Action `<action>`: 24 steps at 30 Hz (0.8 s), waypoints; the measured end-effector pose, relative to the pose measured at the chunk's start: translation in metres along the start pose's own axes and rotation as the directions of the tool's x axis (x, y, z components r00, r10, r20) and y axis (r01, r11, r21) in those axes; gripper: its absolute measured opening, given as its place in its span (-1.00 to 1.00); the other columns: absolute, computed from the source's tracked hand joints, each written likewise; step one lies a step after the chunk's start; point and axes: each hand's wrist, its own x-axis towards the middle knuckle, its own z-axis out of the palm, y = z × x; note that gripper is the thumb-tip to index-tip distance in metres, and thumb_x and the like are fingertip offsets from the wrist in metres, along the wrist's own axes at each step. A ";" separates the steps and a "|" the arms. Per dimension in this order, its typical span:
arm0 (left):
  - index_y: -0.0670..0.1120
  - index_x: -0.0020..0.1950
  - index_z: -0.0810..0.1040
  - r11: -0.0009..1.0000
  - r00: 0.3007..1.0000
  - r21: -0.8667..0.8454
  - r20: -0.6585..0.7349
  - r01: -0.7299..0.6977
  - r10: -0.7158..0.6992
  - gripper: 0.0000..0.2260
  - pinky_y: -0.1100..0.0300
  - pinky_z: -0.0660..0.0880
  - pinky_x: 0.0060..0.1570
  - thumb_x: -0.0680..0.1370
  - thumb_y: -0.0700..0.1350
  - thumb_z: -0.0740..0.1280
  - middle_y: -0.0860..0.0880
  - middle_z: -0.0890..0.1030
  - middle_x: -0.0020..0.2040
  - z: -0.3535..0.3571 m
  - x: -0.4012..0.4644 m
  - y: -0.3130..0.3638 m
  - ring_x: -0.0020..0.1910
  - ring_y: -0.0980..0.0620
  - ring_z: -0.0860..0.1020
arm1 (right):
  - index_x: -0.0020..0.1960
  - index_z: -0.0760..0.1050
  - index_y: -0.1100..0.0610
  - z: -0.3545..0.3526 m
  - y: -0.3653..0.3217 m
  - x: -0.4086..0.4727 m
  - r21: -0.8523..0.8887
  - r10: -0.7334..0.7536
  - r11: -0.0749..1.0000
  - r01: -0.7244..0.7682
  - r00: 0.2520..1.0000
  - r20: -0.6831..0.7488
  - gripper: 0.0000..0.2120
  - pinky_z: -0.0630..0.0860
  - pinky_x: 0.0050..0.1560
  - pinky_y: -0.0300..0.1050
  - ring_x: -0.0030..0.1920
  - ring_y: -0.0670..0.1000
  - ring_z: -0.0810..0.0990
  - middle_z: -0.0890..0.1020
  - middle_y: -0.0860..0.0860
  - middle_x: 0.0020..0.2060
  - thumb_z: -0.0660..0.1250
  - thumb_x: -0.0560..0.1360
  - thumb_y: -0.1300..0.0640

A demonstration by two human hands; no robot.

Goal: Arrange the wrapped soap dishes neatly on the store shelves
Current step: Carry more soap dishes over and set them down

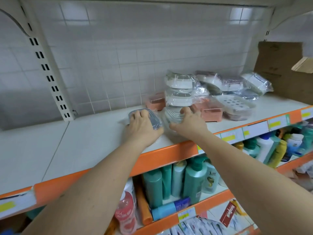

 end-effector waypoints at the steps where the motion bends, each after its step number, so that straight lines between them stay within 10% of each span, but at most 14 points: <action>1: -0.13 0.33 0.26 1.000 1.000 -0.005 -0.001 0.009 -0.009 -0.40 -0.02 0.32 0.28 0.43 0.17 0.32 -0.11 0.30 0.31 0.000 -0.001 0.000 0.36 -0.09 0.22 | 0.34 0.26 0.08 -0.002 0.000 -0.002 0.008 -0.007 1.000 0.007 1.000 0.012 -0.41 0.32 0.31 0.07 0.30 0.24 0.35 0.27 0.18 0.29 0.30 0.42 -0.16; 10: 0.13 0.44 0.23 0.985 0.985 -0.050 0.058 0.165 -0.162 -0.39 0.05 0.37 0.23 0.43 0.21 0.30 -0.07 0.08 0.47 -0.004 -0.010 -0.003 0.27 -0.19 0.39 | 0.35 0.28 0.06 -0.009 0.000 -0.017 0.092 -0.098 0.991 0.093 0.994 0.046 -0.42 0.32 0.23 -0.06 0.24 0.22 0.40 0.31 0.19 0.25 0.37 0.41 -0.09; 24: 0.13 0.39 0.33 0.961 0.941 -0.183 -0.232 0.207 -0.247 -0.46 0.20 0.30 0.21 0.44 0.12 0.36 0.08 0.04 0.52 -0.085 -0.082 -0.104 0.34 -0.06 0.34 | 0.32 0.34 0.01 0.029 -0.098 -0.061 0.270 -0.266 0.928 0.257 0.964 0.000 -0.43 0.38 0.25 -0.02 0.22 0.21 0.43 0.36 0.18 0.22 0.40 0.37 -0.08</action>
